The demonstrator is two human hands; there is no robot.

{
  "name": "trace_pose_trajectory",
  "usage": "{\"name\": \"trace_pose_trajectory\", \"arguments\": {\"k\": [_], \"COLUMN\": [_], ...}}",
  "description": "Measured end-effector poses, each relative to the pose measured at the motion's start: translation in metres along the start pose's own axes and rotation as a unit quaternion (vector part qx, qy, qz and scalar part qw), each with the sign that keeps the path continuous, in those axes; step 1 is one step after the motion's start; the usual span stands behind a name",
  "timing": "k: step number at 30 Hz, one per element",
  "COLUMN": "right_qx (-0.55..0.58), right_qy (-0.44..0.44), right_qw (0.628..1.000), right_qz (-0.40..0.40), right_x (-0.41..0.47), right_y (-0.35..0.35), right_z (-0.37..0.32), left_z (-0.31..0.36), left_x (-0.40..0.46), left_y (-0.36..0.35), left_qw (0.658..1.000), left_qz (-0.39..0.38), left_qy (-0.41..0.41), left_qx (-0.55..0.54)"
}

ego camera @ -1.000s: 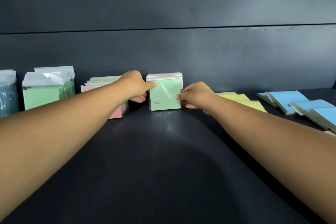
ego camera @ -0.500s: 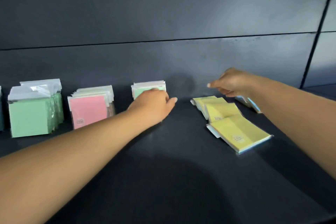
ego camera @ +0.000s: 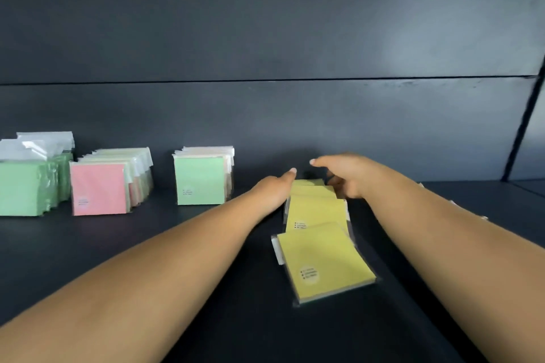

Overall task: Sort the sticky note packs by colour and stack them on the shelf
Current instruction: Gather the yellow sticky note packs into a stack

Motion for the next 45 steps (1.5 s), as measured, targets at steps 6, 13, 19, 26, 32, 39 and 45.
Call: {"name": "trace_pose_trajectory", "arguments": {"k": [6, 13, 19, 26, 32, 39, 45], "right_qx": [0.078, 0.066, 0.162, 0.118, 0.127, -0.294, -0.161], "right_qy": [-0.035, -0.075, 0.124, 0.247, 0.236, 0.106, 0.03], "right_qw": [0.996, 0.994, 0.979, 0.96, 0.961, 0.941, 0.97], "right_qz": [-0.016, -0.049, 0.027, -0.054, -0.072, -0.129, -0.18], "right_x": [0.003, -0.015, -0.038, -0.075, -0.088, -0.07, -0.066], "right_y": [0.008, 0.005, 0.016, 0.001, -0.015, -0.004, -0.01], "right_z": [0.012, 0.025, -0.025, -0.055, -0.06, -0.013, 0.003], "left_z": [-0.007, -0.019, -0.015, -0.003, -0.004, -0.029, -0.037], "left_x": [-0.003, -0.027, -0.034, -0.047, -0.058, -0.051, -0.046], "left_y": [0.001, 0.002, 0.019, 0.048, 0.058, 0.07, 0.05], "left_qw": [0.998, 0.992, 0.955, 0.928, 0.891, 0.89, 0.892], "left_qz": [0.03, 0.023, 0.042, 0.069, -0.008, 0.036, -0.013], "left_qy": [0.011, -0.024, -0.084, -0.182, -0.169, -0.065, -0.001], "left_qx": [-0.052, -0.121, -0.281, -0.317, -0.421, -0.449, -0.453]}}
Point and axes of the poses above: each hand's wrist, its own x-axis towards the middle knuckle, its own y-axis out of the back of the hand, z = x × y, the point moved 8 cm from there along x, towards the middle knuckle, and after that the axes turned 5 degrees about y, right-handed, at the moved point
